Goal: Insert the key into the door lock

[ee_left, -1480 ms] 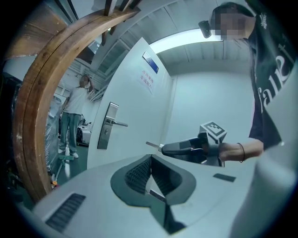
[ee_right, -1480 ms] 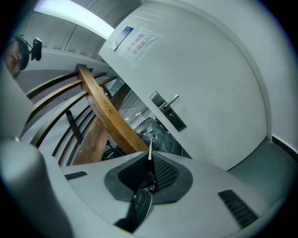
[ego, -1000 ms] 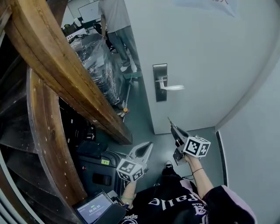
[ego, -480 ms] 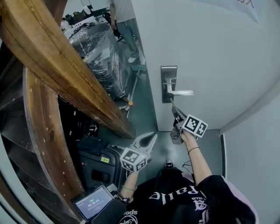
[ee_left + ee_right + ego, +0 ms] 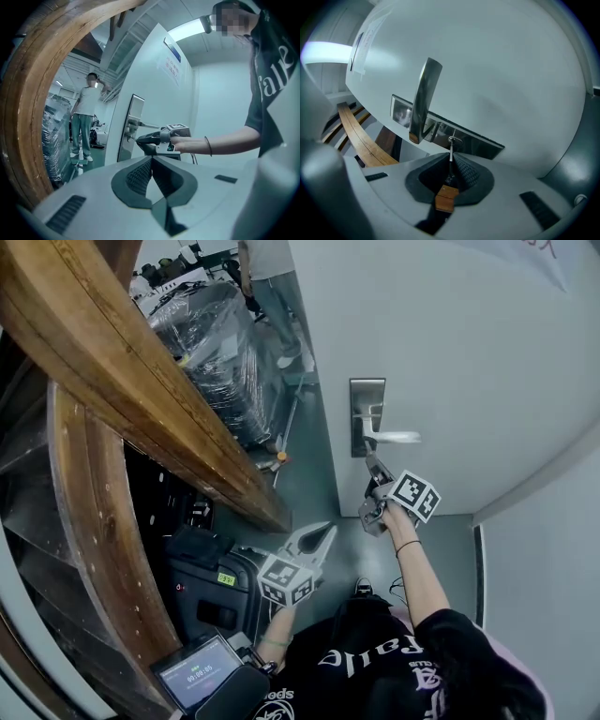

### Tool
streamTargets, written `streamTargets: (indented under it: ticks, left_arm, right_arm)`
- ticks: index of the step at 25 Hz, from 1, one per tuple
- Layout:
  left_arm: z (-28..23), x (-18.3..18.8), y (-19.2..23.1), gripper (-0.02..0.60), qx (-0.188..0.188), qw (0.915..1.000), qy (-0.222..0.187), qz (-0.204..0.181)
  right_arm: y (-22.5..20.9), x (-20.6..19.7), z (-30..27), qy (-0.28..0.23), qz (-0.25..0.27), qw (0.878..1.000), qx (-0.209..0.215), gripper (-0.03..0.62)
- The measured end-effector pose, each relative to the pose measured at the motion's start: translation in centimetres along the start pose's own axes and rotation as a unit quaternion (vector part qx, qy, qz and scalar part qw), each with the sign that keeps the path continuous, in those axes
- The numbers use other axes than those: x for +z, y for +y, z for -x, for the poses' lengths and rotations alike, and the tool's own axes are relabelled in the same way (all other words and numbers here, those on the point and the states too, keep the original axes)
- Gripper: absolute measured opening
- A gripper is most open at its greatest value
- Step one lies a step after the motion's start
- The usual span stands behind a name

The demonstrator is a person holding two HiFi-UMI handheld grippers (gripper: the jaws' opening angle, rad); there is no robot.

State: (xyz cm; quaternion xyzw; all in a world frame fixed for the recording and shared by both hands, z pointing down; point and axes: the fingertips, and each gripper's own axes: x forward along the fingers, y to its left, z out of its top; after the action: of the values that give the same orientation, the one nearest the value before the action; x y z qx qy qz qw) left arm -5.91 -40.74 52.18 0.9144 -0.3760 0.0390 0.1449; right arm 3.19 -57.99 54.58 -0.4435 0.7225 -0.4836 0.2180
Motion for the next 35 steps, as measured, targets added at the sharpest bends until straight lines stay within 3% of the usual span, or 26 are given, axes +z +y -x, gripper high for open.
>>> streamTargets:
  ticks: [9, 13, 18, 22, 31, 35]
  left_arm:
    - [0.4, -0.4, 0.2, 0.005, 0.006, 0.9999, -0.001, 0.008]
    - [0.9, -0.5, 0.9, 0.005, 0.015, 0.9998, -0.002, 0.01]
    - [1.3, -0.7, 1.9, 0.005, 0.027, 0.9994, -0.004, 0.021]
    - [1.1, -0.8, 2.3, 0.005, 0.03, 0.9992, -0.004, 0.027]
    - [1.1, -1.3, 2.7, 0.005, 0.032, 0.999, 0.002, 0.031]
    - [1.2, -2.0, 2.6, 0.005, 0.033, 0.9989, 0.005, 0.031]
  right_arm:
    - [-0.2, 0.2, -0.1, -0.045, -0.079, 0.996, 0.018, 0.035]
    - [-0.2, 0.1, -0.3, -0.053, -0.091, 0.994, 0.026, 0.035]
    - [-0.5, 0.1, -1.2, -0.077, -0.178, 0.979, 0.056, 0.035]
    - [-0.4, 0.4, -2.4, -0.061, -0.138, 0.988, 0.037, 0.037]
    - [-0.5, 0.9, -3.9, -0.048, -0.108, 0.992, 0.037, 0.037]
    - [-0.7, 0.9, -4.4, -0.04, -0.068, 0.997, 0.024, 0.037]
